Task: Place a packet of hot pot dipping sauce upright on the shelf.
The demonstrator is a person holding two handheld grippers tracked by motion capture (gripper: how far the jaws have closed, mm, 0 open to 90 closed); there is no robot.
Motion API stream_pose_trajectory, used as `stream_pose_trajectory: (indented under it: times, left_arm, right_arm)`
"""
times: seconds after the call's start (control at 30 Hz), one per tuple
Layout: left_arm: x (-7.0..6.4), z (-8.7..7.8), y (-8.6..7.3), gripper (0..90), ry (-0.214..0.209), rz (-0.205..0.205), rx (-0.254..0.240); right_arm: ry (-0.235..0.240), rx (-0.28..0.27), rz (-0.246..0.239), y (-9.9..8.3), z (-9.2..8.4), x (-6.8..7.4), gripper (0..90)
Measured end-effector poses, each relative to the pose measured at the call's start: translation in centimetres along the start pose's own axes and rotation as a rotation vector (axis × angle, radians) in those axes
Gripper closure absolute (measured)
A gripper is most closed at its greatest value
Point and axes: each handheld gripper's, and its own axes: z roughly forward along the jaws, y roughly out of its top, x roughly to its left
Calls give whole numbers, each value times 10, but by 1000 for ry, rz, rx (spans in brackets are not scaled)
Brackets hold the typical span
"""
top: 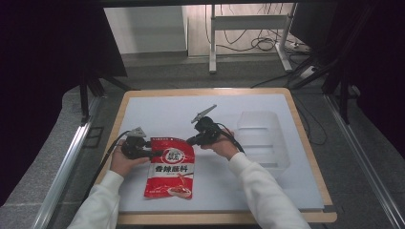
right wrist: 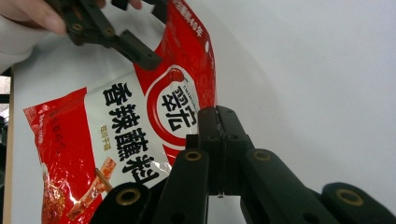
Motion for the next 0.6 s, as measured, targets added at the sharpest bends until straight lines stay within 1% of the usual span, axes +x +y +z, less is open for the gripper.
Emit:
stream_pose_trajectory:
  times: [0.03,0.07,0.13,0.17,0.23,0.27,0.33,0.37,0.43,0.47,0.53,0.6]
  left_arm:
    - [-4,-5,-1,440,-10,13,-13]
    - [-5,-7,-2,456,-18,16,-18]
    - [-8,-10,-6,505,-19,22,-19]
    - [-8,-11,-7,530,-26,24,-16]
    - [-9,-12,-8,581,-26,28,-11]
    - [-11,-12,-9,581,-25,34,-9]
    - [-12,-12,-10,633,-24,48,-3]
    - [-13,-11,-10,639,-25,53,1]
    - [-14,-8,-10,646,-24,49,7]
    - [-14,-8,-10,644,-24,49,7]
    - [-15,-3,-8,635,-25,48,11]
    - [-16,0,-7,621,-21,61,16]
  right_arm:
    - [-3,0,1,-1,0,0,891]
    - [-5,0,4,-2,-1,0,891]
    - [-6,0,4,-3,0,0,891]
    - [-6,0,5,-4,0,0,891]
    - [-6,1,3,-4,0,0,890]
    - [-6,1,3,-4,0,0,890]
    - [-12,6,0,-4,0,0,890]
    - [-14,7,1,-4,0,0,890]
    - [-14,9,-3,-4,0,0,890]
    - [-14,9,-3,-4,0,0,890]
    - [-14,11,-3,-4,0,0,889]
    - [-14,10,-6,-4,0,0,890]
